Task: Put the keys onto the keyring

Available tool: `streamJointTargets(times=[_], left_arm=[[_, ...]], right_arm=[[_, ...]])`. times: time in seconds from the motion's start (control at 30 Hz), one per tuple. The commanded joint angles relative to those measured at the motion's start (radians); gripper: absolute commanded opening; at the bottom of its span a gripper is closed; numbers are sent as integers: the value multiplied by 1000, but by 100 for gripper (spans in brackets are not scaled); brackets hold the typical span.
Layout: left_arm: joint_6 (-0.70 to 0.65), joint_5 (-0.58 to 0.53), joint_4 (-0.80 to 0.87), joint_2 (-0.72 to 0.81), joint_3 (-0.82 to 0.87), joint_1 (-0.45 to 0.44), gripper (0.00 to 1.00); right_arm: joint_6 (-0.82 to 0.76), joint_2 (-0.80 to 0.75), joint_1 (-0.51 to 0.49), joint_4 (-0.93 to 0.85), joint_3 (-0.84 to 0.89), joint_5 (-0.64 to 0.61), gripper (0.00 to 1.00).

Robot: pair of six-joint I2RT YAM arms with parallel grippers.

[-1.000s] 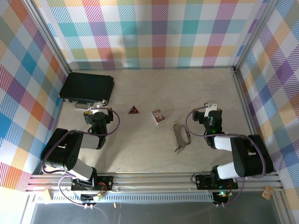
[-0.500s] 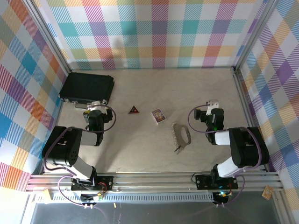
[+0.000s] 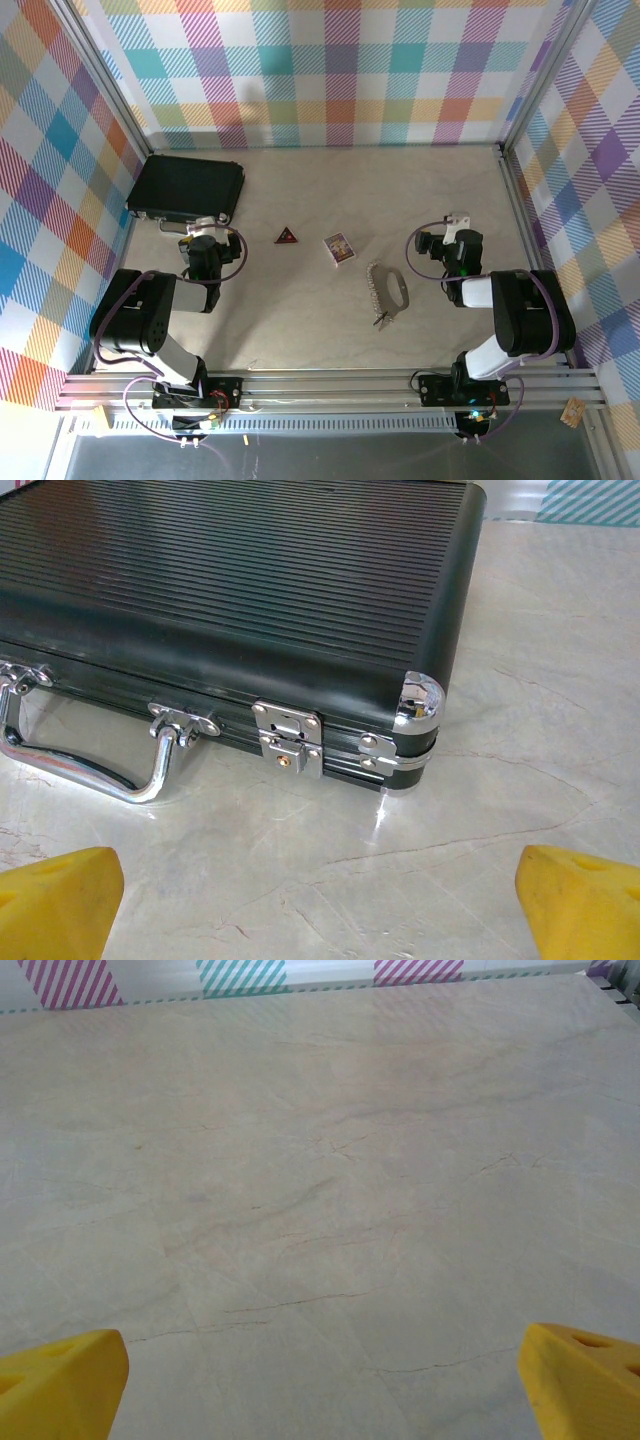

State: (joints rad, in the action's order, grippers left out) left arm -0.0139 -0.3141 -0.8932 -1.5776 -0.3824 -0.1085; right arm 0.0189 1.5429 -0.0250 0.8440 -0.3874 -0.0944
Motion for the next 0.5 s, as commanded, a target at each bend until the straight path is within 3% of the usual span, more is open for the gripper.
streamJointTargets(times=[0.0, 0.47], left_arm=[[15, 12, -30, -5, 0, 5, 100], [12, 24, -27, -6, -1, 4, 100]], right_arm=[[13, -4, 9, 11, -15, 19, 99], [13, -3, 8, 12, -14, 19, 99]])
